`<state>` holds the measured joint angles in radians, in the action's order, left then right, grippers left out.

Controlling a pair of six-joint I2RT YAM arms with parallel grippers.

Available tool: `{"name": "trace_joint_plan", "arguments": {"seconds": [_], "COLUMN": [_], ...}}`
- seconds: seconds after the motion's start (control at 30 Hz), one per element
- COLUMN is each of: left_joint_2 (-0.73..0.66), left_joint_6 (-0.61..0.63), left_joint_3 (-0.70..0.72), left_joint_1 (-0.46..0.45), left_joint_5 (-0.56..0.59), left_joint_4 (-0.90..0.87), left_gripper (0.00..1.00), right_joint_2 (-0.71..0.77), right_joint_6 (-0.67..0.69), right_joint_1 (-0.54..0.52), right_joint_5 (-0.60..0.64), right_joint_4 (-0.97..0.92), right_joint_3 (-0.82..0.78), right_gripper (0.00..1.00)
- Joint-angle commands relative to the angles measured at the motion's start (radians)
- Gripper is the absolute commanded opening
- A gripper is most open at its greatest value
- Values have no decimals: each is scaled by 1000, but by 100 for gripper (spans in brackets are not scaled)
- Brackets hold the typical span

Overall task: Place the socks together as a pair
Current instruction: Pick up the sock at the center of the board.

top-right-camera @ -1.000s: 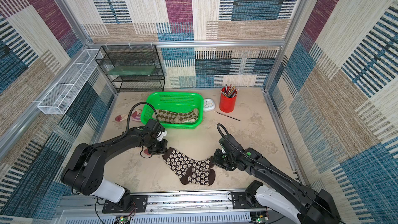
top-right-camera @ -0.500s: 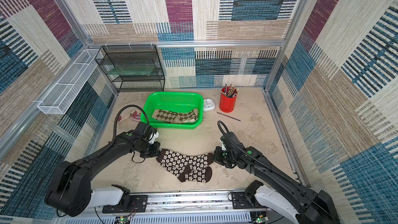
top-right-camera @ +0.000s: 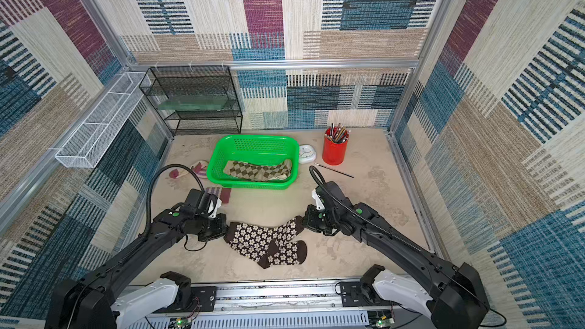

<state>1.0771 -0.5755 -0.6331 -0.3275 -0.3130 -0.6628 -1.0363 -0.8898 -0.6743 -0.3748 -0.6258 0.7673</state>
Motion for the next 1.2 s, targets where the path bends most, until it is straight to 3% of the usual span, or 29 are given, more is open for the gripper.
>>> {"name": "trace_joint_plan", "arguments": {"seconds": [0.0,0.07,0.27,0.47,0.6,1.0,1.17], "left_joint_2": [-8,-36,-100,-65,37,246,301], "left_joint_6": [-58,-83,-157,-176,-136,-98,-84], "left_joint_3": [8,1,-1,24,10,-3,-19], "left_joint_1": [3,2,-13,-69,-82,-84,-85], "left_joint_5": [31,25,-57,-15,22,9,-7], "left_joint_4": [-43,-57,-79,-47,-4,147,160], "left_gripper": [41,53,55,45,42,36,28], "right_joint_2": [23,25,16,24,19,17,14], "right_joint_6": [-49,-54,-32,-16,-2,15,17], "right_joint_1": [-16,-20,-1,23,32,44,49], "right_joint_5": [-16,-10,2,-4,-13,-15,-19], "right_joint_4": [4,16,43,46,47,46,53], "right_joint_3": [-16,-38,-90,-109,-112,-123,-131], "right_gripper": [3,3,3,3,3,3,3]}}
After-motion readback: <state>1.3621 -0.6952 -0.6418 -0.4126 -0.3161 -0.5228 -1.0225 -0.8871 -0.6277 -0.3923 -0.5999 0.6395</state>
